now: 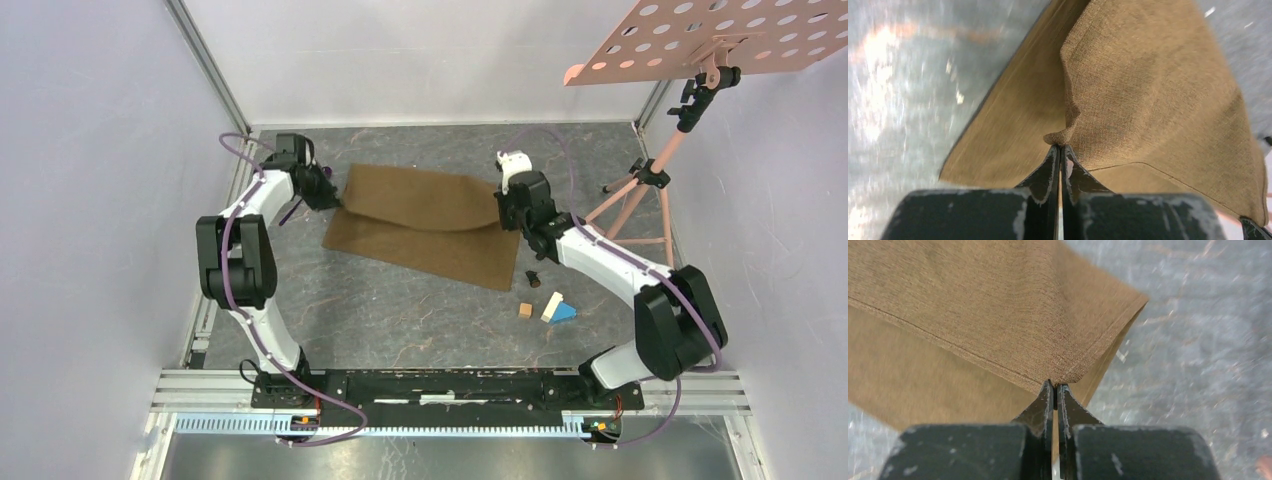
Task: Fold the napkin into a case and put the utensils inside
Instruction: Fold and flatten the napkin at the center of the board.
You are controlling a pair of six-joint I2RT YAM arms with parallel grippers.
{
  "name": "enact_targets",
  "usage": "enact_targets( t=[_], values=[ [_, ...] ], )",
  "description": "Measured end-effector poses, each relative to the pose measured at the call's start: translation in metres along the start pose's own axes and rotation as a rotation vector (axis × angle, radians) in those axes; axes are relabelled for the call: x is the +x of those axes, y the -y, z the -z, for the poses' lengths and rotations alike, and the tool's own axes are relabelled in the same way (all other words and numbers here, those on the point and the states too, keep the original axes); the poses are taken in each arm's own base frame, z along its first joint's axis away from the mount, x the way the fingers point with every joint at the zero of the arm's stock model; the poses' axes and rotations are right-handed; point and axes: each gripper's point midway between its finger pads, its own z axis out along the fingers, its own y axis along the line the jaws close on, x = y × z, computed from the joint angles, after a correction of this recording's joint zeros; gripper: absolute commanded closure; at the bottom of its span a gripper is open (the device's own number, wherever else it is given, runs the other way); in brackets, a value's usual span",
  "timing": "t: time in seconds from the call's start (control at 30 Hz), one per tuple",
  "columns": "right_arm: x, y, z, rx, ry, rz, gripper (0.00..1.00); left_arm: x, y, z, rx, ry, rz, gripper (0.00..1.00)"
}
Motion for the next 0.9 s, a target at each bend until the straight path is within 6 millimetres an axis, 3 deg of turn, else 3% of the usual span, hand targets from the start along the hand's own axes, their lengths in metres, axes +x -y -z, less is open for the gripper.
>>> enact_targets(
  t=[0.07, 0.17, 0.33, 0.5, 0.6, 0.8, 0.9],
  values=[
    [0.024, -0.006, 0.012, -0.048, -0.059, -0.008, 1.00, 0.028, -0.018, 0.001, -0.047, -0.074, 0.021, 0.98],
    [0.044, -0.013, 0.027, -0.106, -0.108, -0.030, 1.00, 0.050, -0.034, 0.008, -0.100, -0.130, 0.031, 0.98],
    [0.070, -0.020, 0.046, -0.169, -0.144, -0.069, 1.00, 0.067, -0.047, 0.018, -0.142, -0.163, 0.012, 0.98],
    [0.107, -0.025, 0.052, -0.200, -0.220, -0.091, 1.00, 0.079, -0.061, 0.018, -0.185, -0.192, 0.002, 0.98],
    [0.112, -0.027, 0.054, -0.210, -0.234, -0.101, 1.00, 0.076, -0.061, 0.019, -0.195, -0.185, -0.004, 0.98],
    [0.101, -0.030, 0.061, -0.229, -0.190, -0.125, 1.00, 0.066, -0.064, 0.021, -0.223, -0.155, -0.030, 0.98],
    [0.104, -0.032, 0.064, -0.244, -0.190, -0.135, 1.00, 0.061, -0.065, 0.019, -0.235, -0.147, -0.040, 0.98]
  ],
)
